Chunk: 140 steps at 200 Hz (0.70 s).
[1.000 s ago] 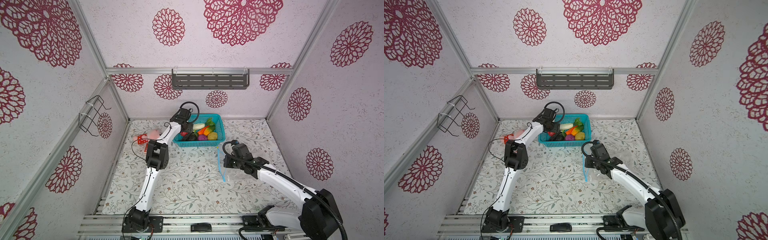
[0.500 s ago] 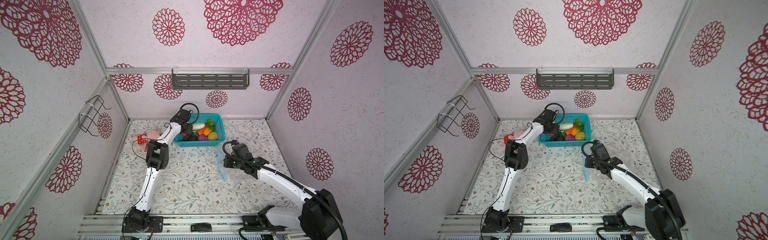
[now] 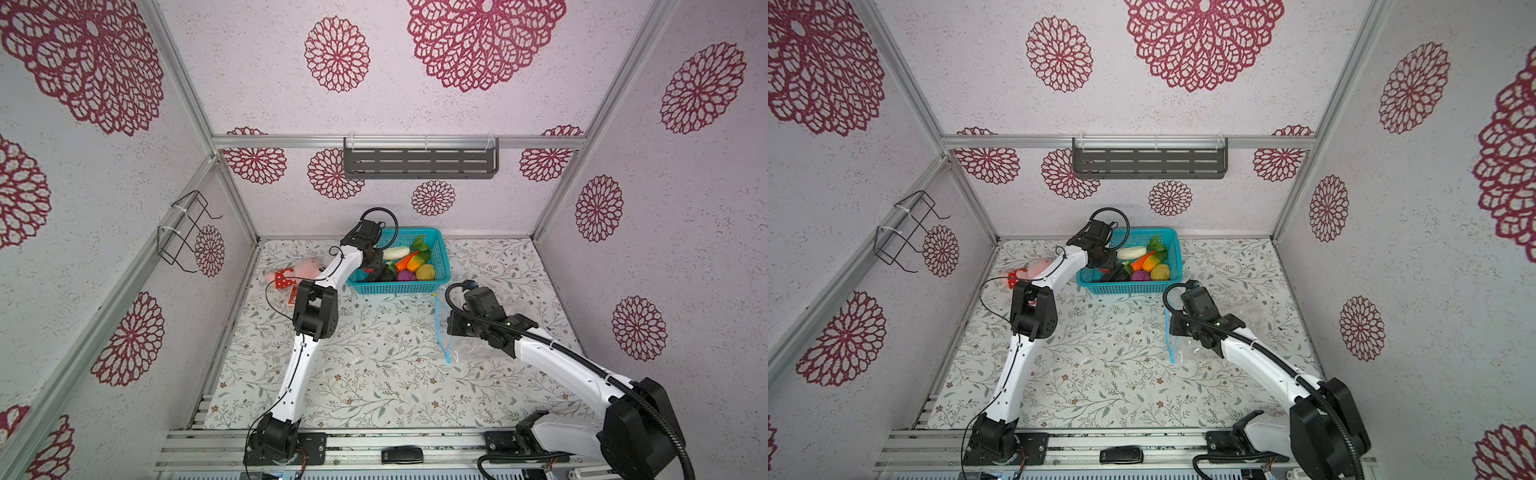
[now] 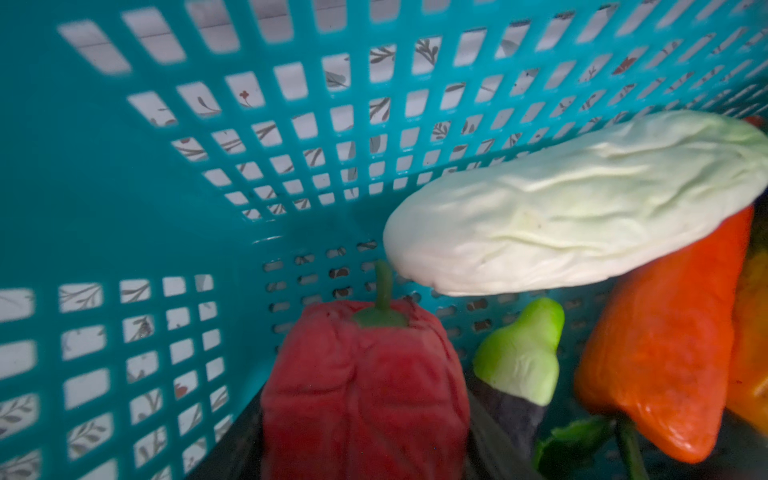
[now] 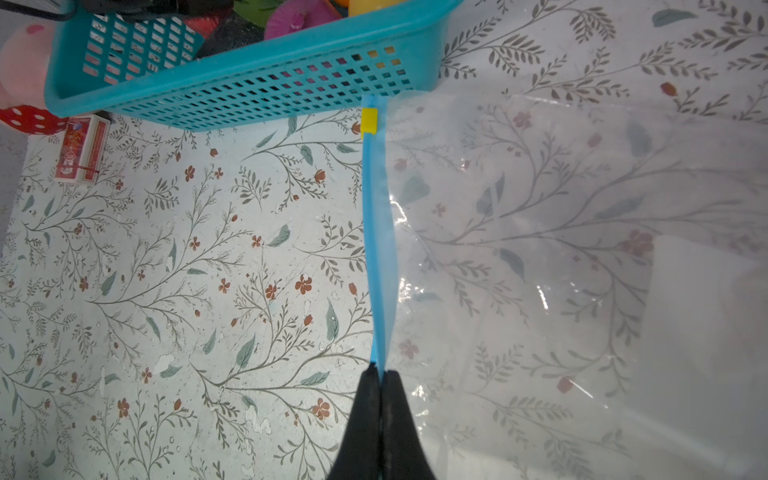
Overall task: Place the food in the zip-top bag and seal the zipper
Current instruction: 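Lower the left gripper onto the red pepper and close on it, then lift the red pepper with the left gripper toward the bag mouth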
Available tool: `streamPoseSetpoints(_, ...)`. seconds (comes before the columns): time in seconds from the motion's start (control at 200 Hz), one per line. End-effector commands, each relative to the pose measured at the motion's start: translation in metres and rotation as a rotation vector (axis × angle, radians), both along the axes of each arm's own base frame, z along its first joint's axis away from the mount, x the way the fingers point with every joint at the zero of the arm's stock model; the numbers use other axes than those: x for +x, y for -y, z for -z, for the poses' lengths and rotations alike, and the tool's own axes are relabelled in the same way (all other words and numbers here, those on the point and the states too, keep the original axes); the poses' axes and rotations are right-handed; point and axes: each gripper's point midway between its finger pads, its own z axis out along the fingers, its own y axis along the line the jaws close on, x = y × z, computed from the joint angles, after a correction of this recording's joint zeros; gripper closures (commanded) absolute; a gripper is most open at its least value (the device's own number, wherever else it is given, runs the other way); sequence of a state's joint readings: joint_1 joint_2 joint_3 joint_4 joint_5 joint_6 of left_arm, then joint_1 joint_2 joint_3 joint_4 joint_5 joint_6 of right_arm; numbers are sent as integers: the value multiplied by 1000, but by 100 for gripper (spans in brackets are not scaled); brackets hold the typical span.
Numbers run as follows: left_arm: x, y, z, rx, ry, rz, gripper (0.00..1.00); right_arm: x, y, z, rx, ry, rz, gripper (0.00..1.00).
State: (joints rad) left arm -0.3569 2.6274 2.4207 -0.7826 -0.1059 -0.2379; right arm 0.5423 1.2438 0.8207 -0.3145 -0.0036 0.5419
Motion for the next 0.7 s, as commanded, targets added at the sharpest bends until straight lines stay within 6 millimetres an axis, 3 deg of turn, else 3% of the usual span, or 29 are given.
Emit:
streamPoseSetpoints(0.0,3,10,-58,-55,91,0,46,9,-4,-24,13,53,1,100)
streamPoseSetpoints(0.45,-25,24,-102,-142,82,-15,53,7,-1,-42,53,100,17,100)
streamPoseSetpoints(0.695,-61,45,-131,-207,73,11,56,7,-1,-51,103,138,37,100)
